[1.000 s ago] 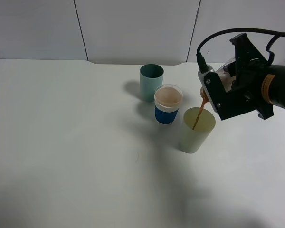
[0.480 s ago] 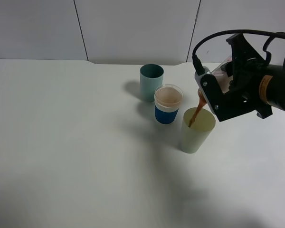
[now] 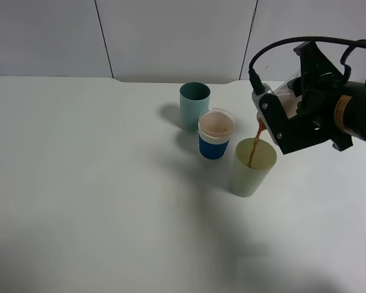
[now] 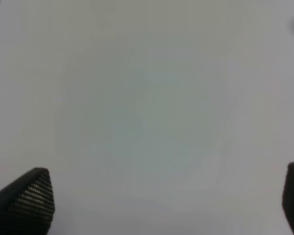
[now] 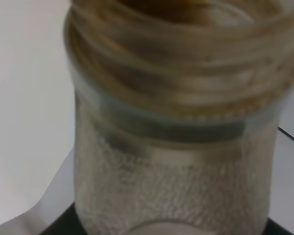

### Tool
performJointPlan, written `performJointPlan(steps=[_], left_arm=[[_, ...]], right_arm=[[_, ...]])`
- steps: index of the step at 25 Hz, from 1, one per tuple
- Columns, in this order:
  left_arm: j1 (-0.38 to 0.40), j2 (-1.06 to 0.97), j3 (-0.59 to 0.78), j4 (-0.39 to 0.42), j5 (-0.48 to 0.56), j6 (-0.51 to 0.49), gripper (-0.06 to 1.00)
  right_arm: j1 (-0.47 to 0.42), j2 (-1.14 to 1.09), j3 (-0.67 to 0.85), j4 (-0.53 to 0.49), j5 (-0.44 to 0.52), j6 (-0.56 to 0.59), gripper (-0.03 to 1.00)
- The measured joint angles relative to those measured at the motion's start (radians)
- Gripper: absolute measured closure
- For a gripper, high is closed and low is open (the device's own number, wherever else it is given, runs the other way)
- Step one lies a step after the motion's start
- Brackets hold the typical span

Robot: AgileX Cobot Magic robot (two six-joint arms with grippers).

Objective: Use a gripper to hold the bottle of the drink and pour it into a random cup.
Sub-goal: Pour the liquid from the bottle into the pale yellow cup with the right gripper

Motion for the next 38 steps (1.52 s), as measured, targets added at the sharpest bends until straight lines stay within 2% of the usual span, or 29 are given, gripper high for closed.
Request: performJointPlan(steps=[6,26,38], left_arm=[[0.0,0.0,0.0,0.0,0.0,0.0,0.02],[0.0,0.0,0.0,0.0,0.0,0.0,0.02],[0.0,0.0,0.0,0.0,0.0,0.0,0.02]], right_arm=[[0.0,0.0,0.0,0.0,0.016,-0.005,0.62],[0.0,0.0,0.0,0.0,0.015,-0.133,0.62],[0.013,0.0,0.0,0.0,0.015,-0.141,0.62]])
